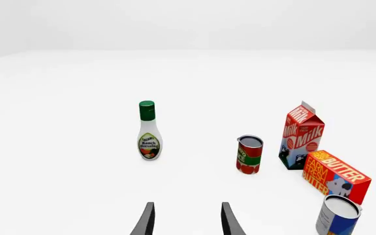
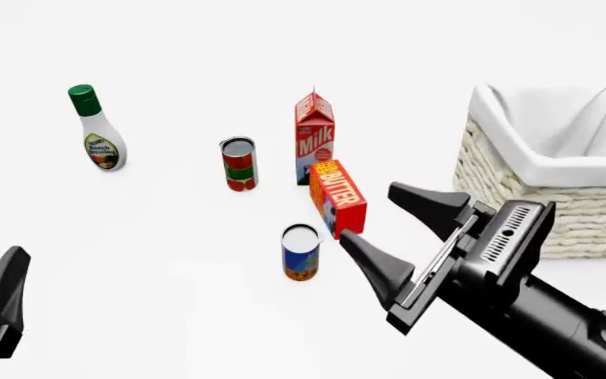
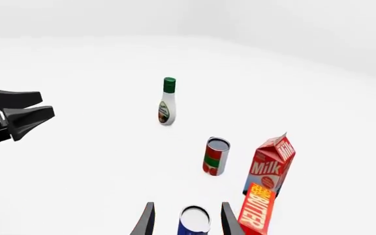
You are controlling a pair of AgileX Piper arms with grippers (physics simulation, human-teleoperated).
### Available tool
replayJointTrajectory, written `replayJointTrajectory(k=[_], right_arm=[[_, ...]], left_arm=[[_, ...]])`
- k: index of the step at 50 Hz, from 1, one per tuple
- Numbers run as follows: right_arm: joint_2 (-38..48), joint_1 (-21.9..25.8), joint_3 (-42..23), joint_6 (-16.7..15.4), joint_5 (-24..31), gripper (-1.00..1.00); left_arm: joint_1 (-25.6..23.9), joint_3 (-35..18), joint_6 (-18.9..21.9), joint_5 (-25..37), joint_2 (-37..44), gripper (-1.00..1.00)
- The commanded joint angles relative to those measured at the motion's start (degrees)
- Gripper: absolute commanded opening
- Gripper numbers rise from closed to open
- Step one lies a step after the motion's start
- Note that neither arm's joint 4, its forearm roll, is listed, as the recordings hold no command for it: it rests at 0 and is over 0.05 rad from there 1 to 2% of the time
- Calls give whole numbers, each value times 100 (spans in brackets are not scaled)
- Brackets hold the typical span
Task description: Pick the alphabet soup and place it in the basket.
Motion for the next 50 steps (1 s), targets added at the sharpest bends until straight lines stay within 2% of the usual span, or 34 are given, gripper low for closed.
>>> replayJointTrajectory(k=[1, 30, 50], right_arm=[[534, -102, -20, 74, -375, 100], [1700, -351, -471, 120, -751, 100], [2511, -286, -1039, 18, -545, 100]], left_arm=[[0, 0, 0, 0, 0, 100], [0, 0, 0, 0, 0, 100], [0, 0, 0, 0, 0, 100]])
